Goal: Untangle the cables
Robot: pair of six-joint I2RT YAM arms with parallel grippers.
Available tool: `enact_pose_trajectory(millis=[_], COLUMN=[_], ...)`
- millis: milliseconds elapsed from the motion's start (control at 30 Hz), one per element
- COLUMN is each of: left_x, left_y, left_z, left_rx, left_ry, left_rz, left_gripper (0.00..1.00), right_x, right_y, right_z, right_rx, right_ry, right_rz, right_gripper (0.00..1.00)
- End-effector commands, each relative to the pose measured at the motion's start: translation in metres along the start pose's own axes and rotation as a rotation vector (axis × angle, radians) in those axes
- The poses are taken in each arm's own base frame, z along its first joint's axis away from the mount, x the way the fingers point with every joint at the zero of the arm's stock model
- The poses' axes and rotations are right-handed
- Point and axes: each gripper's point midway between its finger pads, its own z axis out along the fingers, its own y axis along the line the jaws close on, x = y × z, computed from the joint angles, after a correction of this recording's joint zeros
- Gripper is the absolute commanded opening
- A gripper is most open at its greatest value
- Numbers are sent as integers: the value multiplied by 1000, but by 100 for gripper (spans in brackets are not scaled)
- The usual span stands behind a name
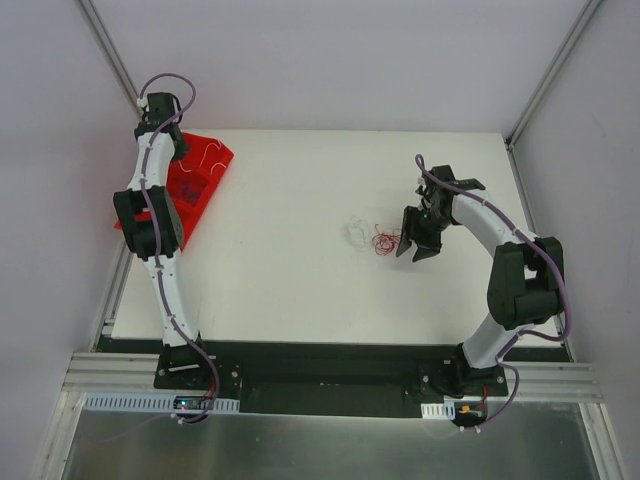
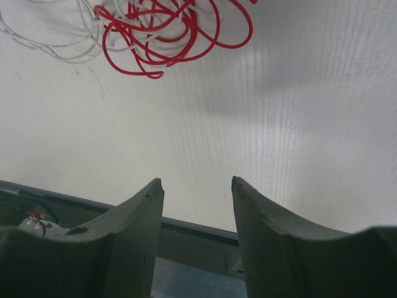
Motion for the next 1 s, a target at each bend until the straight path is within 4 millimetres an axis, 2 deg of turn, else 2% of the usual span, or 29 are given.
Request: enact_pose_trajectory(millis=[0,100,233,433,567,800,900,967], left_x=[-31,-38,-46,-53,-54,-38,-29,-25], left_y=[-8,-2,3,-7,-6,5,4,2], left_z=[-17,-37,-43,-29,-25,5,13,12], left_rx=[38,24,12,73,74,50,61,77], left_ry=[-74,-102,-144,-150,-157,-115,-89,-77], left_rz=[-45,-67,-82,-159,-166,-169,-163,-156], left_gripper=[0,0,0,0,0,0,5,18], right_x=[6,3,0,3,5,6,9,9], right_y=[-5,-4,-2,-4,-5,-4,-5,-4], right_z=[-15,-16,-15,-16,-16,-19,-18,-19], right_rx=[28,31,21,31,36,34,35,31], right_ry=[0,-6,-4,2,3,-2,4,4], right_rz=[5,5,11,10,11,13,14,15], right_gripper=[51,51,51,51,51,51,51,51])
